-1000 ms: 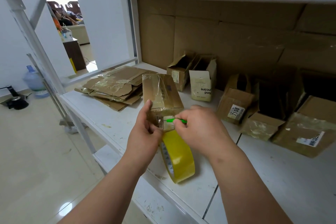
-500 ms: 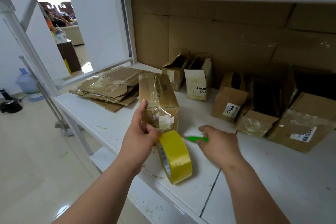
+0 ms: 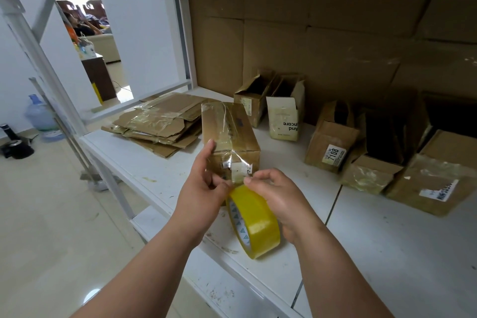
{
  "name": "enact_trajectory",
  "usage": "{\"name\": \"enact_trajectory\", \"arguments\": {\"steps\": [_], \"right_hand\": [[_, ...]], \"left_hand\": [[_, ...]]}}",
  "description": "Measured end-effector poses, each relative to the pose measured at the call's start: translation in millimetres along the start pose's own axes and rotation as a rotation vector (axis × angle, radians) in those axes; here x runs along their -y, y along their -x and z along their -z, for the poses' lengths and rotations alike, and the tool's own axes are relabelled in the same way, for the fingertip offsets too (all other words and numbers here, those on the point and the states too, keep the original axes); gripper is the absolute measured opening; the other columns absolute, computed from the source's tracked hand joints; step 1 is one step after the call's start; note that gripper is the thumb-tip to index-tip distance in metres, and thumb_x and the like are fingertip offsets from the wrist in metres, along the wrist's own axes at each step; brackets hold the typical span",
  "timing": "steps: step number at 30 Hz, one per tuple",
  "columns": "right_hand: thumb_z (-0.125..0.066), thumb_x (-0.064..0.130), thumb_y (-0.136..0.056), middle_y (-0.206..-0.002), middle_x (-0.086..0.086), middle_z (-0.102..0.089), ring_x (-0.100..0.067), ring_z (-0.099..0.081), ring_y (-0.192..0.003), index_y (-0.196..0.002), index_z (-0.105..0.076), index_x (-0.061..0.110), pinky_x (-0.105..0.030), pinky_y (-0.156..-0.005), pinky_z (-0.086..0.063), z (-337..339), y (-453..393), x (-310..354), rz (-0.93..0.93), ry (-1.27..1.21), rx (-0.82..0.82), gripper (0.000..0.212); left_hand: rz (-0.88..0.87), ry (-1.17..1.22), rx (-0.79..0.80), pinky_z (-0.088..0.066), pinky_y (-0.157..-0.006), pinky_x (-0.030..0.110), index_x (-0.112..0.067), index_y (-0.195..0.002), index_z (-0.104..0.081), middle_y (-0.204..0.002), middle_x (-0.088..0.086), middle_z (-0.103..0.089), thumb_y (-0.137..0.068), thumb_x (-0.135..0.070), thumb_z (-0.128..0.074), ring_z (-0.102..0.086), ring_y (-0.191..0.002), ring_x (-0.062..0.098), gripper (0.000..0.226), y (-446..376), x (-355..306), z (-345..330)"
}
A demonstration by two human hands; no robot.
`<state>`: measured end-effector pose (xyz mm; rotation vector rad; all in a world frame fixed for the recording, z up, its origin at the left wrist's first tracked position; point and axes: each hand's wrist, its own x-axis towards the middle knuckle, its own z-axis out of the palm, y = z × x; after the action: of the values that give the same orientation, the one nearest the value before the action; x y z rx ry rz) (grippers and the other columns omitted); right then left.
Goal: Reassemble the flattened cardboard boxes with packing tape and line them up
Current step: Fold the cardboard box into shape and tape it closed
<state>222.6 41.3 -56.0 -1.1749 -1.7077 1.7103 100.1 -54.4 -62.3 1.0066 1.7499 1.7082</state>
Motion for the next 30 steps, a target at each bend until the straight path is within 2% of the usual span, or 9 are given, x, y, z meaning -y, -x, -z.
{"name": "enact_trajectory", "arguments": {"steps": [6, 8, 10, 12, 16, 19, 23, 27, 30], "right_hand": [[-0.071, 0.024, -0.086, -0.083, -0.005, -0.071, -0.025, -0.068, -0.084, -0.084, -0.070, 0.019, -0.045, -0.086, -0.055, -5.9, -3.7, 5.5, -0.049, -0.089, 0.060, 0.006], [-0.066, 0.020, -0.091, -0.082, -0.008, -0.068, -0.024, -0.064, -0.080, -0.088, -0.068, 0.016, -0.042, -0.079, -0.054, -5.4, -5.0, 9.3, -0.078, -0.127, 0.098, 0.005], [-0.063, 0.021, -0.092, -0.085, -0.012, -0.067, -0.027, -0.063, -0.082, -0.090, -0.069, 0.017, -0.047, -0.083, -0.054, -4.2, -7.8, 13.6, -0.116, -0.159, 0.154, 0.007], [-0.063, 0.019, -0.091, -0.085, -0.013, -0.067, -0.029, -0.062, -0.083, -0.086, -0.070, 0.017, -0.051, -0.086, -0.053, -3.3, -9.6, 16.3, -0.129, -0.136, 0.178, 0.008], [-0.065, 0.017, -0.089, -0.083, -0.012, -0.064, -0.029, -0.060, -0.084, -0.081, -0.069, 0.017, -0.045, -0.081, -0.048, -2.4, -6.5, 11.7, -0.104, -0.159, 0.192, 0.009], [-0.065, 0.015, -0.089, -0.082, -0.009, -0.062, -0.027, -0.056, -0.084, -0.083, -0.067, 0.020, -0.042, -0.079, -0.044, 0.4, -1.8, 6.7, -0.088, -0.177, 0.193, 0.008], [-0.060, 0.009, -0.089, -0.079, -0.008, -0.060, -0.027, -0.054, -0.082, -0.082, -0.067, 0.019, -0.040, -0.077, -0.041, 2.3, 0.3, 5.5, -0.090, -0.190, 0.142, 0.014], [-0.057, 0.009, -0.092, -0.074, -0.007, -0.058, -0.021, -0.055, -0.070, -0.080, -0.065, 0.016, -0.034, -0.067, -0.045, 1.6, 1.5, 7.7, -0.095, -0.211, 0.080, 0.016], [-0.055, 0.009, -0.094, -0.075, -0.005, -0.059, -0.019, -0.055, -0.069, -0.081, -0.063, 0.016, -0.032, -0.065, -0.046, 10.3, 3.5, 8.1, -0.086, -0.228, 0.020, 0.017]], "left_hand": [[-0.028, -0.002, 0.006, -0.047, -0.066, 0.015, -0.051, -0.145, -0.030, -0.068, -0.001, -0.057, -0.092, 0.002, -0.062, -0.058, -0.068, 0.004, 0.081, -0.8, 3.6, 3.5], [-0.046, 0.001, 0.025, -0.054, -0.076, 0.028, -0.057, -0.140, -0.030, -0.075, 0.007, -0.060, -0.093, 0.001, -0.061, -0.062, -0.076, 0.012, 0.081, 0.0, 3.5, 4.7], [-0.068, -0.011, 0.038, -0.056, -0.088, 0.045, -0.062, -0.135, -0.032, -0.082, 0.014, -0.061, -0.093, 0.000, -0.061, -0.064, -0.084, 0.021, 0.080, 1.0, 2.8, 5.6], [-0.086, -0.038, 0.033, -0.054, -0.093, 0.050, -0.066, -0.133, -0.033, -0.085, 0.014, -0.062, -0.093, -0.001, -0.062, -0.064, -0.088, 0.024, 0.081, 2.0, 2.0, 5.9], [-0.079, -0.085, 0.035, -0.053, -0.094, 0.051, -0.065, -0.135, -0.027, -0.087, 0.008, -0.068, -0.093, -0.006, -0.065, -0.068, -0.093, 0.027, 0.081, 1.9, 2.4, 6.4], [-0.057, -0.158, 0.038, -0.053, -0.095, 0.044, -0.055, -0.145, -0.019, -0.087, -0.002, -0.074, -0.093, -0.012, -0.066, -0.070, -0.092, 0.014, 0.083, 0.4, 2.5, 9.7], [-0.028, -0.309, 0.062, -0.047, -0.088, 0.020, -0.058, -0.143, -0.007, -0.092, -0.016, -0.076, -0.095, -0.019, -0.064, -0.069, -0.093, -0.001, 0.084, 3.1, -4.3, 14.4], [-0.104, -0.626, -0.057, -0.052, -0.076, 0.030, -0.054, -0.150, -0.008, -0.080, -0.009, -0.072, -0.099, -0.030, -0.054, -0.067, -0.077, 0.009, 0.073, 1.5, -21.2, 19.8], [-0.203, -0.721, -0.249, -0.042, -0.060, 0.030, -0.043, -0.151, -0.029, -0.072, -0.006, -0.062, -0.099, -0.036, -0.048, -0.058, -0.070, 0.014, 0.056, -7.5, -40.3, 25.1]]}}
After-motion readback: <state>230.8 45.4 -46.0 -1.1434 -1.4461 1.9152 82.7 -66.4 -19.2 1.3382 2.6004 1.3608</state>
